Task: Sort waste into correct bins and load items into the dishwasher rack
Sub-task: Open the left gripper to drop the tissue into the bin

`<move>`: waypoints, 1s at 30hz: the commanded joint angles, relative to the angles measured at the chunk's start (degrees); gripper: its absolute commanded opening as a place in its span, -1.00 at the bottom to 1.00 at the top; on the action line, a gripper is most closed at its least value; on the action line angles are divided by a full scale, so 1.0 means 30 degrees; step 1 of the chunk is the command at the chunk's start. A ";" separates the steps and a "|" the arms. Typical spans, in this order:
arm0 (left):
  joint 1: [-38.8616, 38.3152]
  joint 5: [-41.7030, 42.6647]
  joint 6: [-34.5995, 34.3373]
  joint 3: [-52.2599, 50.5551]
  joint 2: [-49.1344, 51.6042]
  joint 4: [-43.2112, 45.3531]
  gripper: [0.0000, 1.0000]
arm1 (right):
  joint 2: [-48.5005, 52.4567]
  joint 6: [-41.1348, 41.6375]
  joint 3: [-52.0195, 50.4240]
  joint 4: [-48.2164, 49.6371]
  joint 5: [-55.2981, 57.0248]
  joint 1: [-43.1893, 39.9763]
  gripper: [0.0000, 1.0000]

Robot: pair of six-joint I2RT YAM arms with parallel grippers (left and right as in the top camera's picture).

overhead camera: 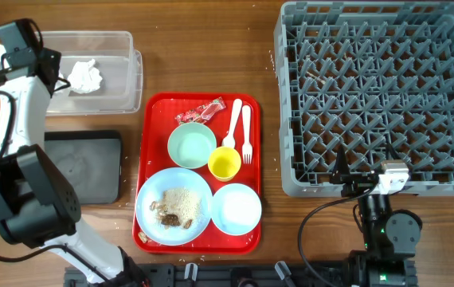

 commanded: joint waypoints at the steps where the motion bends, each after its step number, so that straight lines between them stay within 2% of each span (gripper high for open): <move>1: -0.0619 -0.0058 0.0175 0.0102 0.0787 0.0160 -0.92 | -0.0168 -0.0226 -0.0036 0.0066 0.0109 -0.0080 1.00; 6: -0.1632 -0.0066 0.0182 0.0102 0.2142 0.0299 -0.92 | -0.0168 -0.0226 -0.0029 0.0066 0.0109 -0.0080 0.99; 14: -0.2790 -0.0066 0.0182 0.0102 0.2317 0.0277 -0.91 | -0.0168 -0.0226 -0.0029 0.0066 0.0117 -0.0080 0.99; 16: -0.2922 -0.0066 0.0291 0.0102 0.2310 0.0226 -0.65 | -0.0168 -0.0233 -0.0029 0.0066 0.0109 -0.0080 0.99; 17: -0.2914 -0.0058 0.0714 0.0109 0.2237 0.0233 -0.26 | -0.0168 -0.0226 -0.0036 0.0066 0.0109 -0.0080 0.99; 18: -0.2914 -0.0066 0.1290 0.0109 0.2076 0.0219 0.01 | -0.0168 -0.0233 -0.0029 0.0058 0.0109 -0.0080 0.99; 20: -0.2914 -0.0066 0.2251 0.0109 0.1552 0.0197 0.29 | -0.0168 -0.0233 -0.0029 0.0066 0.0117 -0.0080 0.99; 22: -0.2914 -0.0073 0.2696 0.0109 0.0816 0.0146 0.39 | -0.0168 -0.0233 -0.0029 0.0066 0.0109 -0.0080 1.00; 27: -0.2936 0.0029 0.2681 0.0109 -0.2295 -0.0940 0.44 | -0.0168 -0.0233 -0.0029 0.0058 0.0109 -0.0080 0.99; 30: -0.2943 0.1931 0.2681 0.0109 -0.3920 -0.2302 0.43 | -0.0168 -0.0233 -0.0029 0.0058 0.0109 -0.0080 0.99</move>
